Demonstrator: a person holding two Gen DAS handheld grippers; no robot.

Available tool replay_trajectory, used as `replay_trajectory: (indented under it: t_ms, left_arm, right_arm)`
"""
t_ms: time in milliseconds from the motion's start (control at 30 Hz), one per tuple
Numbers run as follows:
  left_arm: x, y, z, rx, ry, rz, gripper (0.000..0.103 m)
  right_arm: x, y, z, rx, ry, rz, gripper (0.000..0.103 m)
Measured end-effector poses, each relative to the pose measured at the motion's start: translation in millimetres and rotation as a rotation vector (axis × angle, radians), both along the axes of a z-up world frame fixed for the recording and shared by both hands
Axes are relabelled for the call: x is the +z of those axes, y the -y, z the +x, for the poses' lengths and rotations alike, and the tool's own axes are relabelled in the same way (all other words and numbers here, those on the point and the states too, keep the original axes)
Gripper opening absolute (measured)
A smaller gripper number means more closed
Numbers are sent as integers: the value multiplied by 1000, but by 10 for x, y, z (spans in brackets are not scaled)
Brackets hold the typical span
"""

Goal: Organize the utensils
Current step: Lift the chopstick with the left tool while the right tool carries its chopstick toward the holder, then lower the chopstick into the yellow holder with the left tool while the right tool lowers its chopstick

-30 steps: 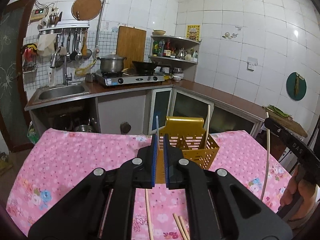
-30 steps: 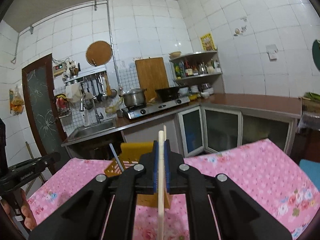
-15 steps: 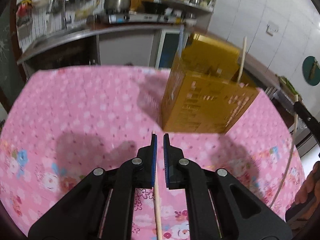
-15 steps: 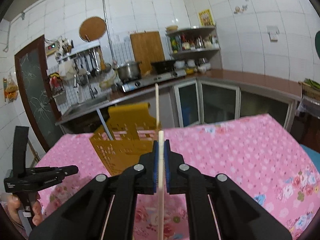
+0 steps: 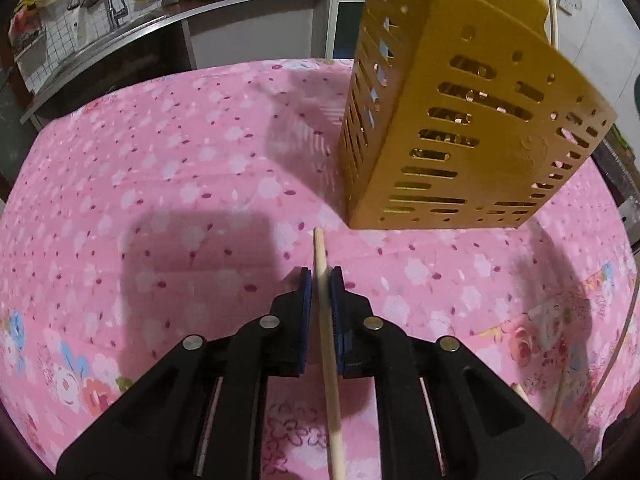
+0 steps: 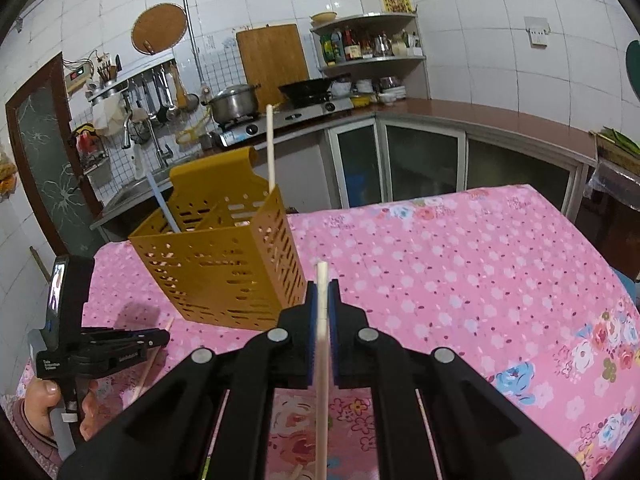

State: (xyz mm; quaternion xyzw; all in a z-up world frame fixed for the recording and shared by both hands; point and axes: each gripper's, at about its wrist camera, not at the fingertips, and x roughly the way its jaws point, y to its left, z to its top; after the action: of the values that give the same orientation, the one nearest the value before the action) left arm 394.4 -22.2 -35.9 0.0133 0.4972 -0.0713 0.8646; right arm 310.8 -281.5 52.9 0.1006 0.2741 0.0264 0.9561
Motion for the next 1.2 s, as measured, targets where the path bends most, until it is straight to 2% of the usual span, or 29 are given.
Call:
replay_trajectory:
  t_ms: [233, 400, 500, 667, 800, 967, 1200]
  left_arm:
    - [9, 28, 58, -10, -11, 23, 5]
    - [198, -38, -83, -3, 60, -12, 5]
    - [494, -79, -237, -8, 149, -57, 4]
    - [1115, -113, -539, -23, 370, -147, 4]
    - [1516, -78, -700, -42, 506, -213, 4]
    - [1942, 33, -748, -65, 627, -223, 4]
    - [2452, 141, -773, -74, 751, -203, 4]
  right_arm:
    - [-24, -28, 57, -3, -9, -2, 6]
    - [9, -59, 60, 3, 1, -6, 6]
    - [96, -85, 37, 5, 28, -4, 6]
    - [279, -152, -30, 12, 93, -3, 6]
    - [486, -230, -58, 21, 162, -15, 6]
    - [784, -258, -11, 23, 241, -2, 6]
    - [1373, -320, 95, 19, 417, 5, 6]
